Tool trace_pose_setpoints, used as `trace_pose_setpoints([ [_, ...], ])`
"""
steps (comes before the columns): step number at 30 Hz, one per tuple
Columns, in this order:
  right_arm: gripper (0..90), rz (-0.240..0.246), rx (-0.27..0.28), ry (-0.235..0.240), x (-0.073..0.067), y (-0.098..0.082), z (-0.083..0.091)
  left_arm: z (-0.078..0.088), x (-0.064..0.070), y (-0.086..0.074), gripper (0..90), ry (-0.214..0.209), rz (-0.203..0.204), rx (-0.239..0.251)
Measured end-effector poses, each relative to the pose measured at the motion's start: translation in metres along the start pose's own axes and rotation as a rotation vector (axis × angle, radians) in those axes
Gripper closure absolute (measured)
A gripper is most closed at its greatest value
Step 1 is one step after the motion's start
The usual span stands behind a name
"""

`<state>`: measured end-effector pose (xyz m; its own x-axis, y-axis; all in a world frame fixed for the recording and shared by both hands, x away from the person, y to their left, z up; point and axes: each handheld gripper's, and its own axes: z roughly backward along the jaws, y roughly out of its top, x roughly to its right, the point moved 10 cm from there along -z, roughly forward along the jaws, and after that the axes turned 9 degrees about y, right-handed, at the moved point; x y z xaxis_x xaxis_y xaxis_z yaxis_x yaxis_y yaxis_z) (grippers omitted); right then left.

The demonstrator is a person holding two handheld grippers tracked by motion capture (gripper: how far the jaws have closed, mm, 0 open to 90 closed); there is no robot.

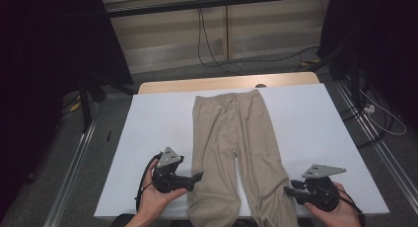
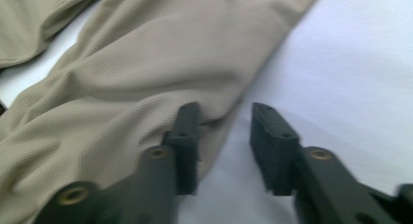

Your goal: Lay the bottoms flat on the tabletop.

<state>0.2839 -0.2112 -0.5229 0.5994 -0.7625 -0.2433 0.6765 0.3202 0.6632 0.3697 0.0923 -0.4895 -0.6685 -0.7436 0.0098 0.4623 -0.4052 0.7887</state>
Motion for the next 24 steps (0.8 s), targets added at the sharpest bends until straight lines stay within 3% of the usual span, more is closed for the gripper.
trace_pose_setpoints([
  [2,69.2,0.042,-0.008,-0.034,0.001,0.000,-0.001,0.000,0.000,0.000,10.5,-0.001,-0.002,-0.003],
  [4,74.8,0.055,-0.010,-0.040,0.003,0.000,0.000,-0.001,0.000,0.000,10.5,0.001,-0.003,-0.002],
  [6,90.0,0.058,-0.015,-0.034,0.004,0.000,0.000,-0.001,0.000,0.000,10.5,0.002,-0.002,-0.002],
  [10,90.0,0.070,-0.034,-0.041,0.008,-0.004,0.008,-0.002,0.000,0.000,10.5,0.000,0.005,-0.003],
  [12,90.0,0.047,-0.029,-0.037,0.013,-0.009,0.013,-0.003,-0.001,0.000,10.6,-0.001,0.007,-0.009],
  [16,90.0,0.039,-0.013,-0.074,0.017,-0.011,0.024,-0.004,0.000,0.002,10.8,-0.005,0.004,-0.003],
  [21,90.0,-0.004,-0.013,-0.048,0.016,-0.026,0.038,-0.007,-0.002,0.003,10.9,-0.005,0.008,-0.010],
  [22,90.0,0.003,-0.019,-0.053,0.015,-0.028,0.038,-0.007,-0.001,0.002,10.9,-0.009,0.011,-0.013],
  [24,90.0,0.023,0.022,-0.037,0.013,-0.020,0.038,-0.007,0.000,0.002,10.9,-0.007,0.000,-0.014],
])
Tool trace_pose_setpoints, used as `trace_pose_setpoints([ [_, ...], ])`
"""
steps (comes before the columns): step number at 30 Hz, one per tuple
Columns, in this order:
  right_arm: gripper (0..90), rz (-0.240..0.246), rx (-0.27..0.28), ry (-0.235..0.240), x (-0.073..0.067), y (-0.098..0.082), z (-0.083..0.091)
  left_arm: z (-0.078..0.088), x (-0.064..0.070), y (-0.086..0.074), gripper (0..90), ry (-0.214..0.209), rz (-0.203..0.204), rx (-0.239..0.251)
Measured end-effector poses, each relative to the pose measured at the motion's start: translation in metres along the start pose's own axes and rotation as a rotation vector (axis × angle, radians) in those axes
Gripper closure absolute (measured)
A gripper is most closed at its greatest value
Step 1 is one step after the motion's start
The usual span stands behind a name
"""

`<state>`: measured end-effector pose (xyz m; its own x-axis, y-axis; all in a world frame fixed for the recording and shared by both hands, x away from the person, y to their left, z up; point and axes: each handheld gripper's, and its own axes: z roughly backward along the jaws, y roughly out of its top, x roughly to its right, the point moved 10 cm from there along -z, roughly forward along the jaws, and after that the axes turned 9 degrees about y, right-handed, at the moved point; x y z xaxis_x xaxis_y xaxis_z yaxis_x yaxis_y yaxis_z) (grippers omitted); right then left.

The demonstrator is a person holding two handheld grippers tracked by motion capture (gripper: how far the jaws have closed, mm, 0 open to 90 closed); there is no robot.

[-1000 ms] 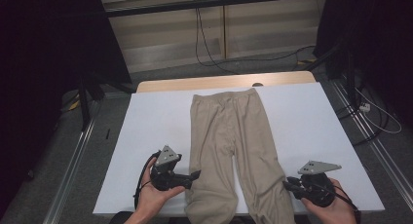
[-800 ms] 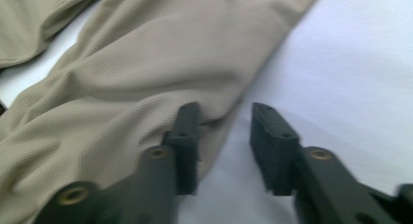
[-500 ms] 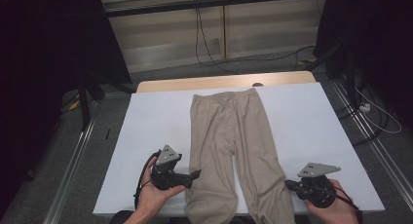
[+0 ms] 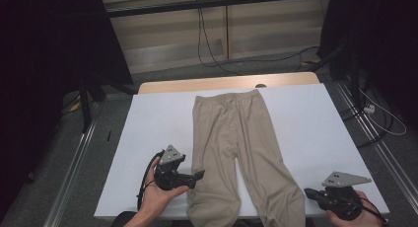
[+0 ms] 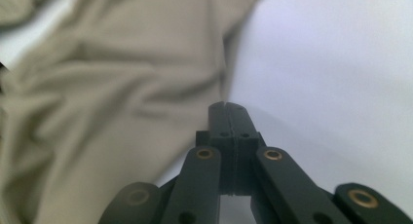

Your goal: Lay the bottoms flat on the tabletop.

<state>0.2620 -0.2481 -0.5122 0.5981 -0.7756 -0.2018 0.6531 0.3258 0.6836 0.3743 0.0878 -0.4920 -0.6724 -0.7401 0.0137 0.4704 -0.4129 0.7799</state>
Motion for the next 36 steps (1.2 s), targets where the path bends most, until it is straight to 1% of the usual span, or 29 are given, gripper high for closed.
trace_pose_setpoints([
  [1,86.6,0.005,0.018,0.007,-0.002,0.006,-0.001,0.000,0.000,0.000,10.9,0.000,0.000,0.001],
  [2,83.9,0.009,0.025,0.017,-0.004,0.011,-0.003,0.000,0.000,0.000,11.0,0.001,0.002,0.001],
  [4,78.1,0.025,0.030,0.023,-0.008,0.021,-0.011,0.000,-0.002,-0.001,11.4,0.007,0.004,-0.004],
  [5,78.4,0.030,0.028,0.034,-0.010,0.025,-0.016,0.000,-0.002,-0.002,11.7,0.007,0.003,-0.013],
  [6,78.7,0.044,0.025,0.046,-0.014,0.029,-0.021,0.000,-0.002,-0.004,13.2,0.012,-0.007,-0.026],
  [7,78.2,0.064,0.024,0.067,-0.020,0.033,-0.026,0.000,-0.001,-0.007,16.5,0.014,-0.021,-0.045],
  [8,77.8,0.072,0.021,0.095,-0.027,0.037,-0.032,0.000,0.000,-0.010,19.5,0.015,-0.024,-0.064],
  [9,77.8,0.080,0.017,0.128,-0.037,0.041,-0.038,0.000,0.001,-0.013,22.9,0.007,-0.029,-0.080],
  [11,75.6,0.119,0.004,0.174,-0.057,0.047,-0.050,0.002,0.003,-0.019,30.8,-0.001,-0.036,-0.109],
  [12,73.8,0.139,-0.013,0.192,-0.066,0.048,-0.057,0.003,0.004,-0.023,35.3,-0.010,-0.031,-0.128],
  [13,71.1,0.153,-0.025,0.199,-0.072,0.048,-0.064,0.004,0.005,-0.026,37.8,-0.019,-0.025,-0.145],
  [15,70.2,0.168,-0.051,0.229,-0.082,0.047,-0.074,0.006,0.005,-0.031,45.3,-0.022,-0.009,-0.173],
  [17,66.2,0.184,-0.067,0.241,-0.088,0.046,-0.080,0.008,0.007,-0.033,45.9,-0.026,0.002,-0.184],
  [18,65.7,0.191,-0.075,0.238,-0.090,0.045,-0.082,0.008,0.010,-0.034,45.9,-0.036,-0.004,-0.189],
  [20,64.4,0.200,-0.067,0.228,-0.092,0.046,-0.086,0.008,0.013,-0.036,45.4,-0.028,-0.018,-0.203],
  [21,63.7,0.211,-0.068,0.225,-0.094,0.047,-0.087,0.007,0.013,-0.038,44.9,-0.026,-0.023,-0.215],
  [22,63.9,0.224,-0.068,0.218,-0.096,0.047,-0.089,0.006,0.014,-0.040,44.6,-0.021,-0.018,-0.219],
  [23,66.5,0.229,-0.065,0.208,-0.097,0.047,-0.090,0.006,0.013,-0.041,44.7,-0.018,-0.026,-0.223],
  [24,73.4,0.244,-0.062,0.191,-0.097,0.048,-0.091,0.006,0.013,-0.041,45.5,-0.012,-0.024,-0.224],
  [25,82.1,0.247,-0.062,0.186,-0.098,0.049,-0.092,0.007,0.013,-0.042,48.0,-0.012,-0.031,-0.227],
  [26,87.8,0.231,-0.062,0.200,-0.099,0.050,-0.093,0.008,0.014,-0.042,54.7,-0.019,-0.037,-0.226],
  [27,88.8,0.230,-0.058,0.201,-0.100,0.050,-0.094,0.009,0.015,-0.043,61.1,-0.017,-0.033,-0.229],
  [28,89.1,0.238,-0.061,0.197,-0.100,0.051,-0.094,0.010,0.015,-0.044,65.3,-0.019,-0.049,-0.238],
  [29,89.3,0.236,-0.061,0.197,-0.101,0.051,-0.094,0.012,0.018,-0.045,74.2,-0.049,-0.032,-0.245],
  [30,89.3,0.226,-0.058,0.199,-0.101,0.051,-0.094,0.013,0.020,-0.046,81.2,-0.068,-0.006,-0.255],
  [31,89.4,0.216,-0.056,0.203,-0.102,0.051,-0.094,0.014,0.020,-0.047,82.1,-0.058,-0.012,-0.259],
  [32,89.4,0.207,-0.053,0.220,-0.104,0.052,-0.095,0.015,0.021,-0.047,87.1,-0.057,-0.028,-0.262],
  [35,89.3,0.199,-0.046,0.233,-0.110,0.055,-0.098,0.017,0.021,-0.049,88.4,-0.058,-0.018,-0.269],
  [36,89.2,0.194,-0.045,0.246,-0.113,0.057,-0.099,0.019,0.020,-0.050,88.5,-0.051,-0.020,-0.272],
])
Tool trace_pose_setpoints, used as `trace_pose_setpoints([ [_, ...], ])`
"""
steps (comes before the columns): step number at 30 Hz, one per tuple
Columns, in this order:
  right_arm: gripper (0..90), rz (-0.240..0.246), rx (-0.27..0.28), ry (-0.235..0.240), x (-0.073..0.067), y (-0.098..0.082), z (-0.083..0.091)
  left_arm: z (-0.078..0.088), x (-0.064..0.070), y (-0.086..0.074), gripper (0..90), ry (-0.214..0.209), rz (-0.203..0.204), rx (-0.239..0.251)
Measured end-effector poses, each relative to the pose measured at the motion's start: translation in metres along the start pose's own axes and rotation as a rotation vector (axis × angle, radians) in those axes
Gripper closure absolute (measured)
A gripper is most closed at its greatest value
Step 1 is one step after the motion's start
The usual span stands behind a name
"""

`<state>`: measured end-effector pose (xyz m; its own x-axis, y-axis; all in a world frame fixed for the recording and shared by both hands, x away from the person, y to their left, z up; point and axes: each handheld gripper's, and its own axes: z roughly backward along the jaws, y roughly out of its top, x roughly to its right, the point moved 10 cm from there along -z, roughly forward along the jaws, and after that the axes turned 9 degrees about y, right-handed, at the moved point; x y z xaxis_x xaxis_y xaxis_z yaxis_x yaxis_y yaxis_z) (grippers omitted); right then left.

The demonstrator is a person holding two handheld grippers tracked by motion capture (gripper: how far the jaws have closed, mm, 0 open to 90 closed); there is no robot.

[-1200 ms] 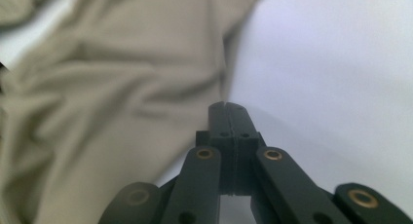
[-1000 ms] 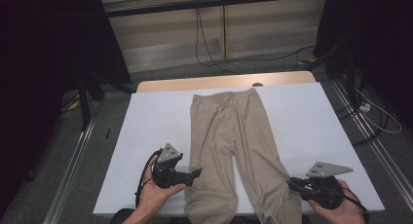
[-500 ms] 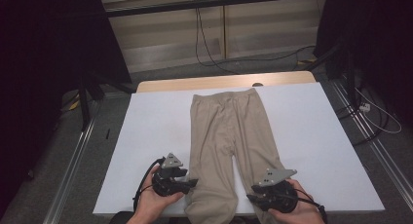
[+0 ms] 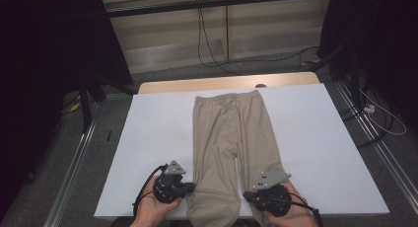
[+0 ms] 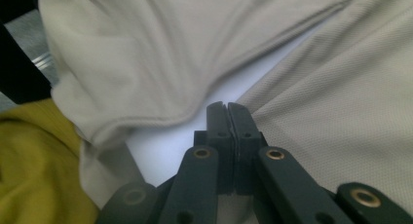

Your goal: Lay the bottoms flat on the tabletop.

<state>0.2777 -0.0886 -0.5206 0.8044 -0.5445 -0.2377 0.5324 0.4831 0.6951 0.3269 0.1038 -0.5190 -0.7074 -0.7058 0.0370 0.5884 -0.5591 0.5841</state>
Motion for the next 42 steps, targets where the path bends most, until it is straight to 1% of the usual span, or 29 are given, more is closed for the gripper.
trace_pose_setpoints([
  [1,89.0,0.001,0.004,0.008,-0.001,0.002,-0.001,0.001,0.000,-0.001,88.7,-0.005,0.006,0.002],
  [2,88.4,0.003,0.008,0.013,-0.002,0.003,-0.002,0.003,-0.003,-0.002,88.8,0.004,0.009,0.001],
  [4,85.5,-0.001,0.013,0.025,-0.002,0.003,-0.001,0.005,-0.005,-0.004,88.9,0.003,0.022,-0.001],
  [6,71.8,-0.014,0.040,0.025,-0.001,0.005,0.002,0.006,-0.007,-0.006,88.8,-0.007,0.038,0.010],
  [7,68.9,-0.012,0.055,0.014,0.001,0.006,0.005,0.007,-0.008,-0.004,87.7,-0.018,0.049,0.021],
  [8,67.2,-0.011,0.068,0.011,0.002,0.008,0.008,0.006,-0.008,-0.003,83.7,-0.026,0.045,0.027],
  [9,63.8,-0.010,0.087,0.009,0.004,0.010,0.010,0.006,-0.008,-0.002,78.7,-0.017,0.031,0.038],
  [11,55.7,-0.033,0.113,-0.004,0.010,0.012,0.015,0.005,-0.008,0.000,66.1,-0.012,0.032,0.052],
  [12,53.8,-0.035,0.124,-0.012,0.013,0.012,0.017,0.005,-0.008,0.001,61.1,-0.012,0.026,0.053],
  [13,51.3,-0.038,0.130,-0.015,0.016,0.013,0.018,0.005,-0.009,0.003,56.2,-0.001,0.015,0.072],
  [14,48.2,-0.050,0.143,-0.021,0.020,0.013,0.021,0.006,-0.010,0.006,48.5,0.010,0.010,0.093],
  [16,43.5,-0.059,0.163,-0.033,0.027,0.015,0.025,0.008,-0.012,0.013,39.2,0.013,0.012,0.135],
  [17,40.7,-0.056,0.172,-0.051,0.032,0.016,0.028,0.008,-0.014,0.016,36.0,0.025,-0.002,0.160],
  [18,36.0,-0.059,0.191,-0.057,0.035,0.018,0.031,0.009,-0.016,0.020,32.9,0.046,-0.013,0.186],
  [19,31.6,-0.069,0.211,-0.068,0.038,0.019,0.035,0.010,-0.017,0.022,29.0,0.055,-0.014,0.204],
  [20,29.9,-0.075,0.224,-0.074,0.041,0.021,0.038,0.011,-0.018,0.025,25.6,0.061,-0.018,0.225],
  [22,24.7,-0.089,0.270,-0.091,0.049,0.025,0.047,0.012,-0.019,0.029,19.5,0.072,-0.010,0.254],
  [24,22.9,-0.099,0.304,-0.107,0.056,0.027,0.055,0.013,-0.021,0.031,15.5,0.085,-0.003,0.270],
  [25,18.6,-0.107,0.320,-0.117,0.060,0.028,0.059,0.014,-0.023,0.032,13.4,0.091,-0.007,0.279],
  [27,11.6,-0.117,0.338,-0.129,0.067,0.027,0.066,0.015,-0.025,0.035,9.2,0.098,0.007,0.304],
  [29,10.3,-0.126,0.342,-0.143,0.073,0.024,0.072,0.017,-0.026,0.037,6.2,0.091,0.012,0.325],
  [30,10.6,-0.126,0.346,-0.154,0.076,0.022,0.076,0.018,-0.028,0.037,5.4,0.099,0.007,0.338],
  [32,11.7,-0.136,0.351,-0.186,0.083,0.018,0.084,0.020,-0.030,0.038,5.4,0.106,-0.004,0.351],
  [33,12.2,-0.146,0.347,-0.206,0.086,0.015,0.087,0.021,-0.030,0.038,5.3,0.094,0.006,0.362],
  [35,11.9,-0.144,0.347,-0.252,0.093,0.009,0.094,0.024,-0.033,0.037,5.3,0.096,0.010,0.379],
  [36,11.9,-0.144,0.350,-0.265,0.094,0.006,0.097,0.025,-0.034,0.036,5.2,0.098,0.006,0.383],
  [38,11.0,-0.149,0.361,-0.285,0.096,0.000,0.103,0.029,-0.038,0.036,4.8,0.110,0.026,0.398],
  [40,10.6,-0.139,0.362,-0.319,0.097,-0.006,0.110,0.032,-0.042,0.035,4.5,0.130,0.022,0.416],
  [42,9.7,-0.142,0.373,-0.328,0.098,-0.011,0.117,0.036,-0.044,0.034,4.5,0.140,0.037,0.429],
])
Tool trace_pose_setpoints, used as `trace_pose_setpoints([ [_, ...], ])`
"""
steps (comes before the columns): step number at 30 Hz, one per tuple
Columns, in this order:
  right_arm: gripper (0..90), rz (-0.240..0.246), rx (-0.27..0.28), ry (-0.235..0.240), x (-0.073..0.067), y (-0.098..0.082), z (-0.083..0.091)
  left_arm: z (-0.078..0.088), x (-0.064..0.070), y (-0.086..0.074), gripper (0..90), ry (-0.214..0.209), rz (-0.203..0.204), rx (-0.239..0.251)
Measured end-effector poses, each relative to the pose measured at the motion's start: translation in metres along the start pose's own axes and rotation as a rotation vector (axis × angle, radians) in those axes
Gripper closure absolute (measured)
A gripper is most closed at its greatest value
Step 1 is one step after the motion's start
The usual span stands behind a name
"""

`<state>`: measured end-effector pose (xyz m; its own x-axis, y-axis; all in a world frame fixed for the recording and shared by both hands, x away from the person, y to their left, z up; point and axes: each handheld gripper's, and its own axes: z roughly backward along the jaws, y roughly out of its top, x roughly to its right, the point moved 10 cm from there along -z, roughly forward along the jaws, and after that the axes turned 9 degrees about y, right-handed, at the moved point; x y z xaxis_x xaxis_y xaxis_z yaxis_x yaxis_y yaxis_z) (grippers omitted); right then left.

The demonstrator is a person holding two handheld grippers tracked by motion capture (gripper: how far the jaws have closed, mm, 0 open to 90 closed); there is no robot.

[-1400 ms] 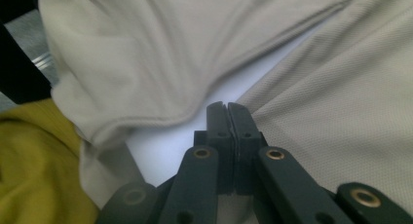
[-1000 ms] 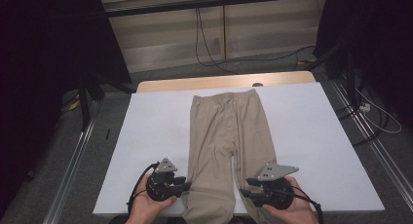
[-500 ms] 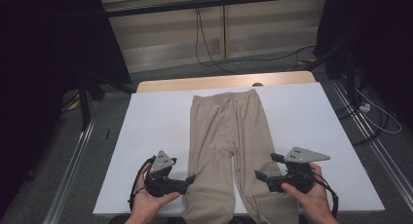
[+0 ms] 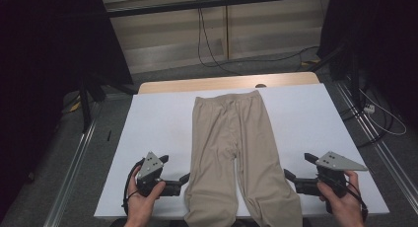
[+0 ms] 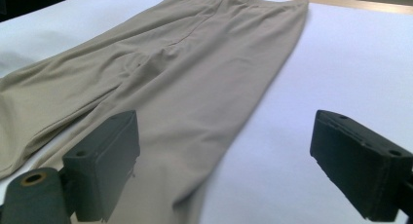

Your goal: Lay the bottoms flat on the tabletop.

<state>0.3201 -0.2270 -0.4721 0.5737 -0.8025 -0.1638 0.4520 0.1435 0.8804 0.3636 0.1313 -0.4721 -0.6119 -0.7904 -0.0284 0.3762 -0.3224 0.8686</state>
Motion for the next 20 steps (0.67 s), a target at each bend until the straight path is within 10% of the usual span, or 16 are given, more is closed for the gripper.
trace_pose_setpoints([
  [10,7.3,-0.012,0.092,-0.070,0.013,-0.004,0.020,0.010,-0.010,0.005,4.6,0.074,0.000,0.048],
  [20,6.3,0.001,0.106,-0.057,0.007,0.000,0.008,0.006,-0.011,0.005,4.7,0.048,0.036,0.036],
])
